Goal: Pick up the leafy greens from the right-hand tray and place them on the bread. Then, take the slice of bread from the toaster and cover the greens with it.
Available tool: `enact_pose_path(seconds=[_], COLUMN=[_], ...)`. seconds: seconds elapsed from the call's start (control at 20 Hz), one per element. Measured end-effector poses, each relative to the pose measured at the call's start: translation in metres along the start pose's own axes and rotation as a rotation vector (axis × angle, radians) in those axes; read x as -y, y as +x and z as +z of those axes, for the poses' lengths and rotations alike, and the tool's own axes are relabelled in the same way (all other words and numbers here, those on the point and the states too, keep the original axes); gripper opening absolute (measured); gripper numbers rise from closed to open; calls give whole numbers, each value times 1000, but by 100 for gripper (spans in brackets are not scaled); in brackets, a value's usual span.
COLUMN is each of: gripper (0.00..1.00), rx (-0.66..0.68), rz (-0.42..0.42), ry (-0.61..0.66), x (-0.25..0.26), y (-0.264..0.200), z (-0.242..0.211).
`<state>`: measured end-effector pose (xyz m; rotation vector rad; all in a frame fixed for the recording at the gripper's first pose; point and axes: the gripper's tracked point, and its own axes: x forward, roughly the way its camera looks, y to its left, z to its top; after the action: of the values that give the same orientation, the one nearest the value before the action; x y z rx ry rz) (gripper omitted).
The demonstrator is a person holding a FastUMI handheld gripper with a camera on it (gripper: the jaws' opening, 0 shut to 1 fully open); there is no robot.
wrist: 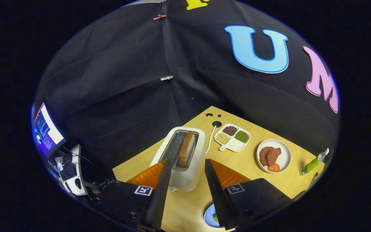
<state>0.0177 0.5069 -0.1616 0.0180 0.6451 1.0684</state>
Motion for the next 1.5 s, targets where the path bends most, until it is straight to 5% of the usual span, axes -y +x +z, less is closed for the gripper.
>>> enact_pose_path(seconds=[0.7, 0.95, 1.05, 1.5], gripper=[61, 25, 18, 14], rx=[-141, -158, -164, -60], rz=[-108, -161, -149, -108], ry=[-12, -13, 1, 53], x=[6, 12, 6, 9], y=[115, 122, 122, 77], z=[-14, -16, -17, 24])
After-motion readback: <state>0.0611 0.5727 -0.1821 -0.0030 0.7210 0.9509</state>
